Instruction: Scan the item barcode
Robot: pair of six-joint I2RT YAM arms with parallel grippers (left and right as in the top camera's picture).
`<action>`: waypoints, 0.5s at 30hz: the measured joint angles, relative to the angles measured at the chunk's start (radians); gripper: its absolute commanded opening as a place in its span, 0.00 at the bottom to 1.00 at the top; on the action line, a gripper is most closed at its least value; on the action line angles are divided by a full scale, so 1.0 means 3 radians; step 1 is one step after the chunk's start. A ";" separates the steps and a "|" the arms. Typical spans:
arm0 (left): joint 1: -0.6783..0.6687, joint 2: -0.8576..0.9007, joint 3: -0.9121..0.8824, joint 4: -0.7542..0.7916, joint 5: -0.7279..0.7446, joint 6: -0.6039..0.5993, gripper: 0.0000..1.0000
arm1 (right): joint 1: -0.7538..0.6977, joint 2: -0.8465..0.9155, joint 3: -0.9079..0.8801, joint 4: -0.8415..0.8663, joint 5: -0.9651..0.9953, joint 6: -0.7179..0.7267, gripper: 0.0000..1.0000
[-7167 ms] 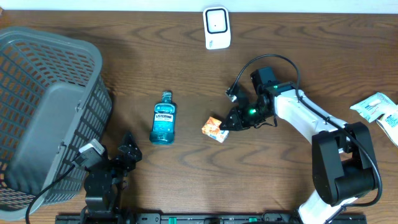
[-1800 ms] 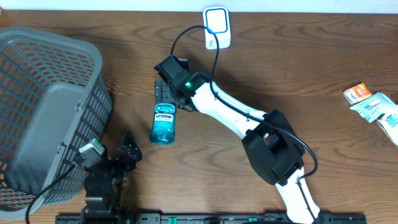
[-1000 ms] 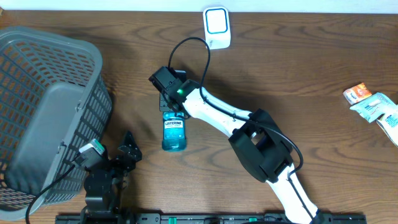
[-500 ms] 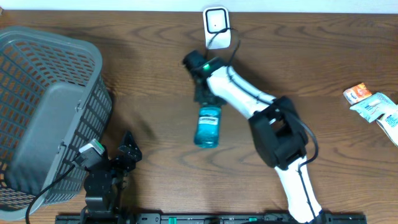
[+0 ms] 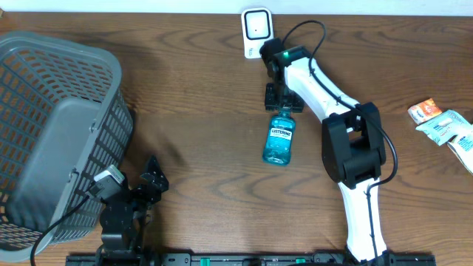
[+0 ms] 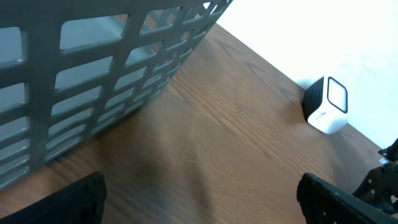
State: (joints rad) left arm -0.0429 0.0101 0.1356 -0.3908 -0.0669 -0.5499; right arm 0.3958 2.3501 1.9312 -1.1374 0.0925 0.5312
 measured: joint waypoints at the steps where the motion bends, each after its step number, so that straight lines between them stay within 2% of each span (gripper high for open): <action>1: 0.0000 0.0000 0.0000 0.0001 0.0000 0.0000 0.98 | -0.0005 0.0000 0.0033 -0.0031 -0.0011 -0.0042 0.70; 2: 0.0000 0.0000 0.0000 0.0000 0.0000 0.0000 0.98 | -0.0006 0.0000 0.0092 -0.0088 -0.0028 -0.0093 0.77; 3: 0.0000 0.0000 0.0000 0.0000 0.0000 0.0000 0.98 | -0.0006 0.0000 0.0140 -0.0128 -0.0028 -0.0123 0.79; 5: 0.0000 0.0000 0.0000 0.0000 0.0001 0.0000 0.98 | -0.0006 0.0011 0.0322 -0.0309 -0.0047 -0.0172 0.95; 6: 0.0000 0.0000 0.0000 0.0000 0.0000 -0.0001 0.98 | -0.0006 0.0019 0.0436 -0.0407 -0.0048 -0.0188 0.99; 15: 0.0000 0.0000 0.0000 0.0000 0.0000 0.0000 0.98 | -0.0005 0.0031 0.1413 -0.1597 -0.0058 -0.0216 0.99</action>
State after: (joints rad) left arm -0.0429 0.0101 0.1356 -0.3908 -0.0669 -0.5499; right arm 0.3943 2.3592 2.3550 -1.6165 0.0750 0.4664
